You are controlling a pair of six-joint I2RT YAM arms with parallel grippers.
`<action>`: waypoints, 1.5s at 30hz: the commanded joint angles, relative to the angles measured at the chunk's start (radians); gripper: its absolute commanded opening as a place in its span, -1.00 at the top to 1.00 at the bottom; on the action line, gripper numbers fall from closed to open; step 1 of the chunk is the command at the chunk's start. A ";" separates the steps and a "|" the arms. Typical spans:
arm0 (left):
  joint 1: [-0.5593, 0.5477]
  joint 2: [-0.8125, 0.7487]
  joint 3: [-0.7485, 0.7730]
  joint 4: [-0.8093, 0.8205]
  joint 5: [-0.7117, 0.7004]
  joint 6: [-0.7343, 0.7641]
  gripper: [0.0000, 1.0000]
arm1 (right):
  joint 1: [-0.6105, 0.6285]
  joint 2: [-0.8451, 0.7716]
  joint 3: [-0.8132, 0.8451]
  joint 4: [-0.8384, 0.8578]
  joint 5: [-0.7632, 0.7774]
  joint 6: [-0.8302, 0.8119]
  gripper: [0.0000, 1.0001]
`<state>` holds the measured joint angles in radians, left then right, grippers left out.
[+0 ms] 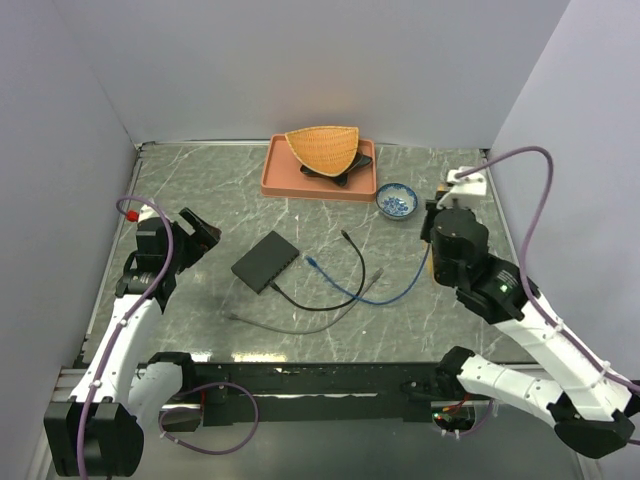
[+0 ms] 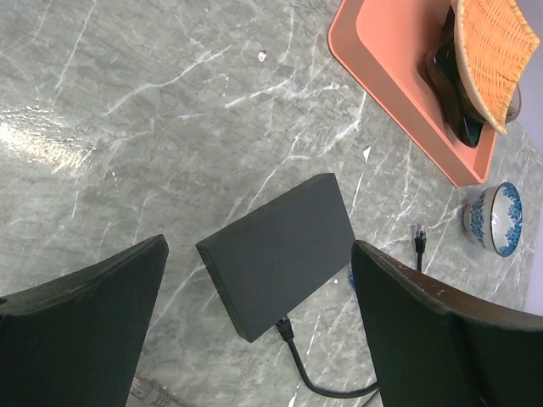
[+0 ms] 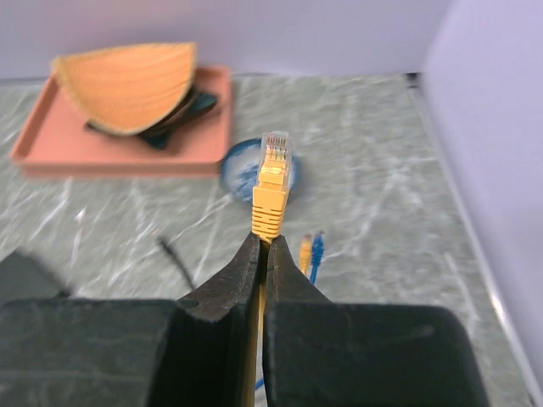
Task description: Insert the plug into the switch port
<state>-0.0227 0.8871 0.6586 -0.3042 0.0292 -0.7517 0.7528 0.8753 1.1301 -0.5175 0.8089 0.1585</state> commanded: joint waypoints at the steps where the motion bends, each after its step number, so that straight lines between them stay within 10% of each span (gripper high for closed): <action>1: 0.004 -0.004 0.024 0.022 0.002 0.015 -0.93 | -0.004 -0.087 0.007 0.020 0.211 -0.011 1.00; 10: 0.004 0.007 0.022 0.039 0.012 0.015 -0.92 | -0.003 -0.226 -0.053 0.212 0.167 -0.145 1.00; 17: 0.003 0.015 0.007 0.100 0.119 0.023 -0.92 | -0.003 -0.001 -0.015 0.048 -0.195 -0.093 1.00; 27: 0.004 0.004 -0.065 0.276 0.339 0.035 -0.93 | 0.028 0.267 -0.248 0.261 -0.827 -0.102 1.00; 45: -0.170 0.210 -0.048 0.504 0.540 -0.034 -0.95 | 0.072 0.401 -0.271 0.372 -1.034 -0.037 1.00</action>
<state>-0.1455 1.0714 0.5564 0.1207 0.5377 -0.7700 0.8143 1.3025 0.8494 -0.2035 -0.1844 0.1146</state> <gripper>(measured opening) 0.987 0.031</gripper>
